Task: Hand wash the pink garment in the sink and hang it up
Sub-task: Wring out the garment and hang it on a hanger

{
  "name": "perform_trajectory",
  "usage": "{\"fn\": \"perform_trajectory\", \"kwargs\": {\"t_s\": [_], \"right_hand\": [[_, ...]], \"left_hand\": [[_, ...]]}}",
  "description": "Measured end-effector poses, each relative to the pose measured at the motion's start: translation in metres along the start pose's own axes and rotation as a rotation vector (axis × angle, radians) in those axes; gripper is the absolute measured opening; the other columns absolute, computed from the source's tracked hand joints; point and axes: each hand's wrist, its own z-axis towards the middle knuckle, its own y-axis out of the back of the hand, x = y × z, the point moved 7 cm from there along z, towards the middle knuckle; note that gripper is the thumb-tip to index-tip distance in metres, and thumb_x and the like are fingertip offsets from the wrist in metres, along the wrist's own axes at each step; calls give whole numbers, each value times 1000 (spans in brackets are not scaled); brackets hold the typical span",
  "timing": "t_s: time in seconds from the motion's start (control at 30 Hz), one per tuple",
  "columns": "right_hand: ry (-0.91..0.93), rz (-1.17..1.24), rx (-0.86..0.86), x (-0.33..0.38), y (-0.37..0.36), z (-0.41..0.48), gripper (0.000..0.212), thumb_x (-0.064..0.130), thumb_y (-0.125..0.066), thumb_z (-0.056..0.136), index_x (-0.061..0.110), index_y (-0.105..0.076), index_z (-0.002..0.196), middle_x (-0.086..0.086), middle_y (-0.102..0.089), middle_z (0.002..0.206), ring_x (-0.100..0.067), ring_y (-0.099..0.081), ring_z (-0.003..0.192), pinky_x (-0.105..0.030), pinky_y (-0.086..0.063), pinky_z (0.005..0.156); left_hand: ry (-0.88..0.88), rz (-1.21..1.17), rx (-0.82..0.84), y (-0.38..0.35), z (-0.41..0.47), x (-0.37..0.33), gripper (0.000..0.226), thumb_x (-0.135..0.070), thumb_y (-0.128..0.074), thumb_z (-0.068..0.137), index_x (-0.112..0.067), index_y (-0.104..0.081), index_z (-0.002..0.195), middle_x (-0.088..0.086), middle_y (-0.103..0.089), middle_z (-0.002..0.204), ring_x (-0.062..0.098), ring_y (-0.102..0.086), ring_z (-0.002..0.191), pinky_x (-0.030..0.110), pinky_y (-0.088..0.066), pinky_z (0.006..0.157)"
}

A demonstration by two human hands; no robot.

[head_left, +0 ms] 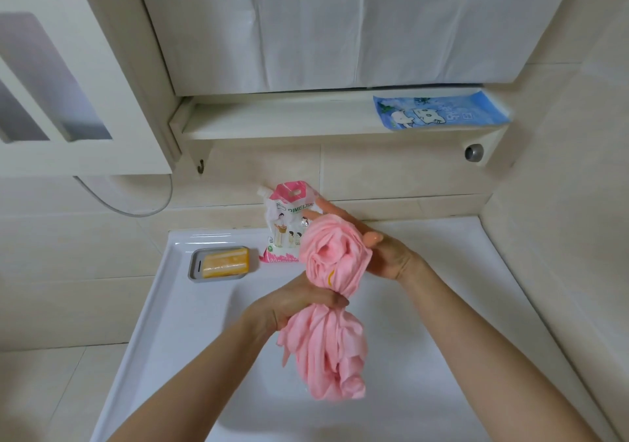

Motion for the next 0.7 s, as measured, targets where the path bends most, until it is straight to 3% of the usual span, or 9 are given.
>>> {"fn": "perform_trajectory", "kwargs": {"t_s": [0.1, 0.17, 0.2, 0.27, 0.37, 0.47, 0.57, 0.63, 0.7], "right_hand": [[7, -1, -32, 3, -3, 4, 104, 47, -90, 48, 9, -46, 134, -20, -45, 141, -37, -45, 127, -45, -42, 101], [34, -57, -102, 8, -3, 6, 65, 40, -94, 42, 20, -66, 98, -8, -65, 104, -26, -62, 98, -34, -52, 81], [44, -95, -144, 11, -5, 6, 49, 34, -94, 42, 24, -66, 81, 0, -65, 87, -19, -63, 84, -28, -53, 71], [59, -126, -261, 11, -4, 7, 33, 17, -90, 49, 25, -62, 65, 5, -61, 70, -13, -61, 68, -24, -51, 61], [82, -65, -450, 2, 7, 9, 24, 10, -79, 60, 21, -61, 72, 4, -63, 70, -13, -63, 66, -25, -50, 60], [89, -18, -581, -10, 17, 10, 35, 7, -79, 58, 10, -58, 86, -3, -61, 79, -16, -62, 69, -25, -50, 60], [115, 7, -703, -16, 22, 10, 46, 4, -75, 49, -6, -52, 87, -11, -48, 84, -21, -54, 73, -27, -46, 63], [109, 4, -807, -20, 25, 10, 48, 5, -69, 45, -11, -50, 85, -11, -46, 83, -24, -48, 76, -32, -39, 67], [102, -2, -883, -23, 27, 8, 40, 1, -62, 46, -11, -50, 82, -9, -45, 81, -23, -44, 75, -34, -34, 68]], "left_hand": [[11, -57, 23, -1, 1, -6, 30, 4, -59, 65, -13, -57, 90, -3, -63, 66, 8, -60, 61, 23, -50, 61], [39, -65, -6, 0, 2, -4, 25, 3, -61, 63, -10, -59, 84, -1, -62, 63, 9, -59, 58, 22, -50, 60], [44, -70, -24, 0, 3, -2, 23, 3, -62, 62, -9, -60, 82, -1, -62, 62, 8, -59, 57, 21, -50, 60], [51, -86, -66, 1, 6, 0, 25, 2, -65, 62, -9, -61, 84, -1, -62, 63, 8, -60, 58, 21, -51, 60], [59, -49, -119, 3, 10, 2, 34, -4, -70, 62, -8, -60, 94, 3, -62, 73, 11, -62, 67, 26, -53, 66], [47, 149, -232, 9, 15, 4, 31, -6, -74, 66, -10, -62, 94, 6, -63, 85, 15, -62, 80, 30, -53, 78], [102, 299, -438, 19, 18, 11, 19, 1, -67, 75, -15, -59, 80, 5, -61, 82, 15, -59, 76, 30, -52, 73], [152, 354, -493, 21, 22, 18, 14, -4, -66, 71, -15, -59, 76, 5, -61, 78, 17, -59, 74, 36, -53, 73], [212, 396, -549, 21, 22, 22, 11, -14, -66, 66, -14, -59, 76, 2, -61, 74, 16, -59, 70, 31, -50, 65]]}}
